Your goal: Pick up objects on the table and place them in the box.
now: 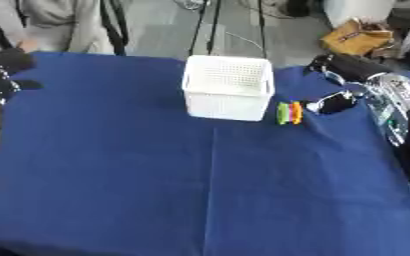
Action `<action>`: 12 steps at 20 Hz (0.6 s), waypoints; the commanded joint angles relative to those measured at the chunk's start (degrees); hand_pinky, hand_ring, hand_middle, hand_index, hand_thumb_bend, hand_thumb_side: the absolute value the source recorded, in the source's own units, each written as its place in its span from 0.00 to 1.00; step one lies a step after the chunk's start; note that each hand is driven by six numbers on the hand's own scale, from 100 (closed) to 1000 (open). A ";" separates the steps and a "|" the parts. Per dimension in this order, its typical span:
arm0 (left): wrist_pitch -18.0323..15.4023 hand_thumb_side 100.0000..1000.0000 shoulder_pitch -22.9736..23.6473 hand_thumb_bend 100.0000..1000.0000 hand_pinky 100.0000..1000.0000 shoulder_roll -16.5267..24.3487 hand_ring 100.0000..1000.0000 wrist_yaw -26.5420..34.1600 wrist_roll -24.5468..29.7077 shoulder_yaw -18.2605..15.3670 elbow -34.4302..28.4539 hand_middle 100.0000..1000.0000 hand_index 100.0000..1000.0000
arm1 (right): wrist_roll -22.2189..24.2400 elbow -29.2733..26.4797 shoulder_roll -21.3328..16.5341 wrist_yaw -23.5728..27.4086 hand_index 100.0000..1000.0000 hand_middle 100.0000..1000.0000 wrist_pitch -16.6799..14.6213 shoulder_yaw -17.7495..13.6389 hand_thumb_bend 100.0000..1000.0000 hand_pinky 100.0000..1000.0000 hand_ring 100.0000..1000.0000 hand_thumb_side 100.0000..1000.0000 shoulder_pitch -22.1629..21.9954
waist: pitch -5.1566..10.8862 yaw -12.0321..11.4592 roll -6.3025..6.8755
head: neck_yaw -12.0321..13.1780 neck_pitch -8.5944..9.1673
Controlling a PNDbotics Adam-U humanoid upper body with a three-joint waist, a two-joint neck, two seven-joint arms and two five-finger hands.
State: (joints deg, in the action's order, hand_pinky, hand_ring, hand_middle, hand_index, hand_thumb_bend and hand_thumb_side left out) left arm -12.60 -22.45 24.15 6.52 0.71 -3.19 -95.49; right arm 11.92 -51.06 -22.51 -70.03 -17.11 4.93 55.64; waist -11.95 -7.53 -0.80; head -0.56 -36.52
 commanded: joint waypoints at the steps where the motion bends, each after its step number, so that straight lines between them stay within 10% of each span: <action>1: -0.06 1.00 -1.19 0.22 0.64 0.93 0.80 0.28 0.27 -0.02 -1.51 0.69 0.80 | -0.59 0.61 -0.05 -0.31 0.85 0.77 0.34 -0.98 0.40 0.69 0.76 0.34 1.76 | 0.75 -0.18 0.28 | -0.35 0.76; 12: -0.01 1.00 -1.62 0.22 0.64 0.70 0.80 0.52 0.56 0.14 -1.92 0.68 0.80 | -0.31 3.86 1.35 -0.13 0.86 0.76 0.90 -1.76 0.41 0.69 0.76 0.33 2.02 | 0.08 -0.48 0.46 | -0.63 0.84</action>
State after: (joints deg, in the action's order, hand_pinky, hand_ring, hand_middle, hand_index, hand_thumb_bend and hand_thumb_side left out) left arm -12.59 -23.05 24.12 6.74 1.03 -2.94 -96.14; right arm 11.53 -47.01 -20.44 -70.04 -16.37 3.62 56.13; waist -12.77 -7.91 -0.58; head -1.05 -36.06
